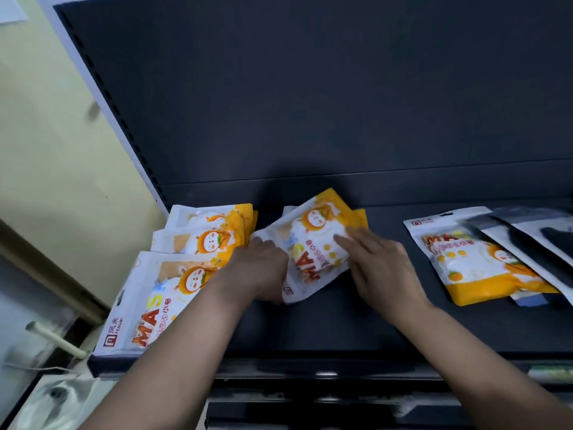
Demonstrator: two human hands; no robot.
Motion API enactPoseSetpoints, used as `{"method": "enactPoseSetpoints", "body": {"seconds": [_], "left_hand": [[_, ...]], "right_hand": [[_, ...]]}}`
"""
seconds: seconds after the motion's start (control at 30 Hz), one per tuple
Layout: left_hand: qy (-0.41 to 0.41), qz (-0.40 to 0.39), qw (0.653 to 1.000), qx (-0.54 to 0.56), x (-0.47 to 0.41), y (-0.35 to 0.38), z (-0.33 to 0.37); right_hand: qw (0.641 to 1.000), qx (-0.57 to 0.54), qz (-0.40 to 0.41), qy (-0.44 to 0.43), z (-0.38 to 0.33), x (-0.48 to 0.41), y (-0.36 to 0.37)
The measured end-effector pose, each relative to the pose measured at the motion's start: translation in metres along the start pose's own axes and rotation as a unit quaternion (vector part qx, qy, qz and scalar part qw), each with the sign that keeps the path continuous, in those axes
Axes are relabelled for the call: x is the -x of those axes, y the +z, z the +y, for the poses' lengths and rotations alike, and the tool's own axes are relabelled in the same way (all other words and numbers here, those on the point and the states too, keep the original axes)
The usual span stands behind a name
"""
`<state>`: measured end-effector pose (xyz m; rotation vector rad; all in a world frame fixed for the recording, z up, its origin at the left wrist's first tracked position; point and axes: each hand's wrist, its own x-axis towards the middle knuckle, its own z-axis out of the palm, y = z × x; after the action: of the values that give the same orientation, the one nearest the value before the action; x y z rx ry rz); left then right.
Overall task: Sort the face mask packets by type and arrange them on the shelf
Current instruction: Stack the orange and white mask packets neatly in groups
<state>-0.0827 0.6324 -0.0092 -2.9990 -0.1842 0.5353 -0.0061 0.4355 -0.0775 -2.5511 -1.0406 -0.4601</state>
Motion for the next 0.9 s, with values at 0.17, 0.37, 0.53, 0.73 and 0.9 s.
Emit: {"method": "enactPoseSetpoints", "body": {"seconds": [0.17, 0.37, 0.53, 0.73, 0.9], "left_hand": [[-0.014, -0.010, 0.994, 0.106, -0.010, -0.015, 0.011], [0.055, -0.002, 0.983, 0.173, -0.023, 0.022, 0.016], [0.074, -0.007, 0.989, 0.125, -0.020, 0.026, 0.014], [0.050, 0.081, 0.989, 0.110, -0.032, 0.023, 0.023], [0.041, 0.070, 0.991, 0.108, -0.036, 0.018, 0.024]], "right_hand": [[0.986, -0.013, -0.154, 0.059, 0.003, -0.003, -0.001], [0.983, -0.022, -0.140, 0.120, -0.003, 0.007, -0.016], [0.946, -0.109, -0.254, 0.168, 0.013, 0.000, -0.028], [0.942, -0.138, -0.252, 0.175, 0.004, -0.014, -0.026], [0.924, -0.225, -0.217, 0.221, 0.005, -0.034, -0.024]]}}
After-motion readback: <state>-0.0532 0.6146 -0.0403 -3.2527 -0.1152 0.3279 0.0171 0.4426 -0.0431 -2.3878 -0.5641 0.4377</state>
